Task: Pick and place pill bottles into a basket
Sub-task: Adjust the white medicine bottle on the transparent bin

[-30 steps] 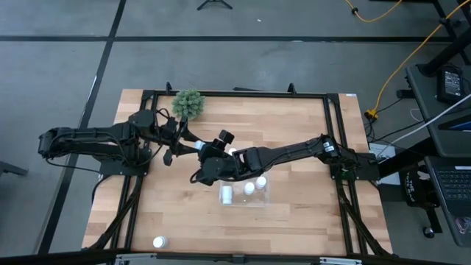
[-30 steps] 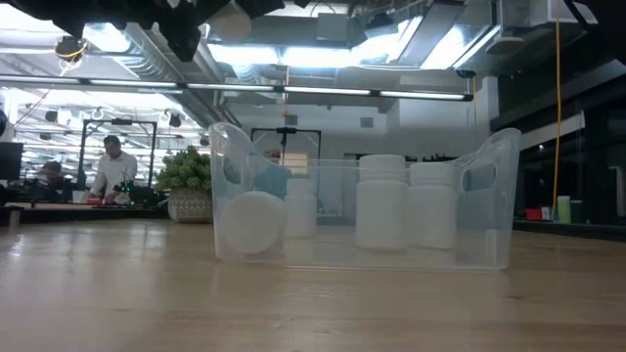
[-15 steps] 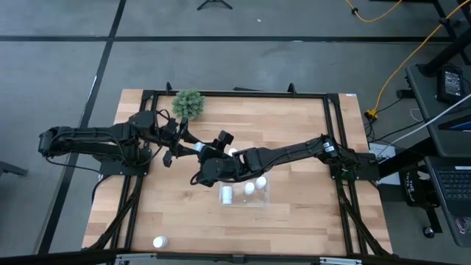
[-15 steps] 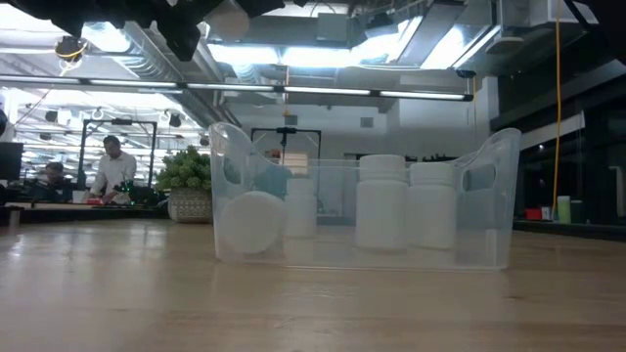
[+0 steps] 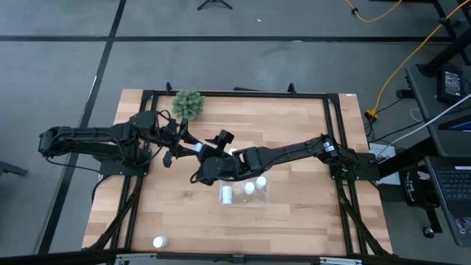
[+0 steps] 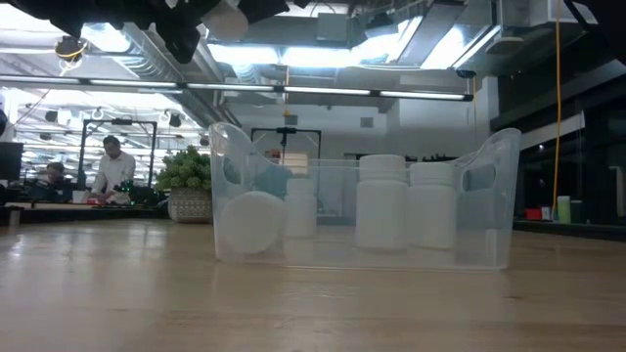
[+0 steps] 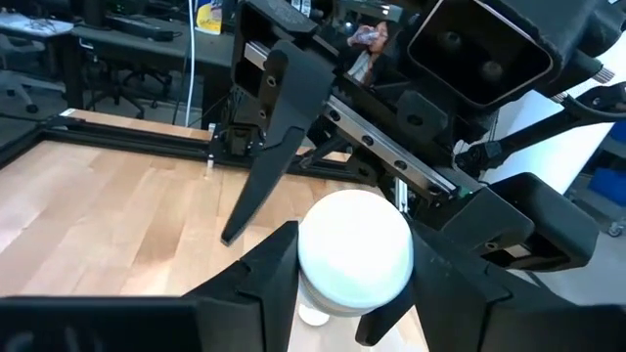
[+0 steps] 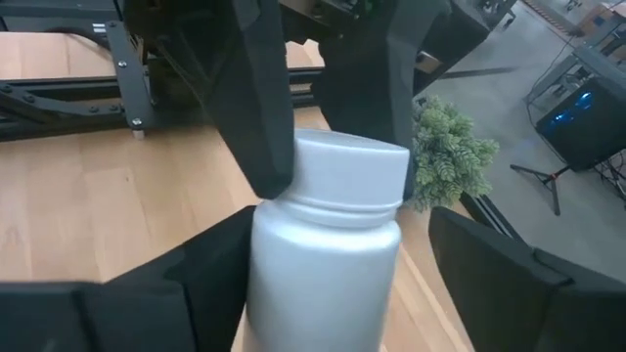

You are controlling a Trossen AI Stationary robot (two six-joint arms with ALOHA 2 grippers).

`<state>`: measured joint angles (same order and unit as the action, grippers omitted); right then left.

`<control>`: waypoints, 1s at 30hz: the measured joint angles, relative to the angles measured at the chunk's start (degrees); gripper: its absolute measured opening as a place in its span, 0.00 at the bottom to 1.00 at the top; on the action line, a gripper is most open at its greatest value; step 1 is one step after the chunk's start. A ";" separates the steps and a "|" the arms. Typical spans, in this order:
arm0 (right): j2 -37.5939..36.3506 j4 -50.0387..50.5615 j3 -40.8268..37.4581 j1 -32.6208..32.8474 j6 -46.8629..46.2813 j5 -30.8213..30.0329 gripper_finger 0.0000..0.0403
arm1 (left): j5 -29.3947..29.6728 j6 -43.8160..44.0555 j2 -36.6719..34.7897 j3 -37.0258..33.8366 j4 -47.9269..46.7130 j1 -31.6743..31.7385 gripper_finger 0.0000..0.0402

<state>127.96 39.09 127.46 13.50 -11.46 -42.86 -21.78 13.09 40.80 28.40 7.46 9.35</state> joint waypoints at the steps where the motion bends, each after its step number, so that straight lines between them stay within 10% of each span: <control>1: 0.00 0.00 0.00 0.00 0.00 -0.02 0.75 | 0.01 0.00 0.00 0.00 0.00 0.00 0.39; 30: -1.23 24.94 0.00 -0.02 -19.03 -2.93 0.77 | 1.54 -0.35 -0.02 -0.04 -0.02 0.02 0.39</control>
<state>126.73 64.03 127.46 13.47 -30.49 -45.78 -20.23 12.73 40.77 28.36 7.44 9.37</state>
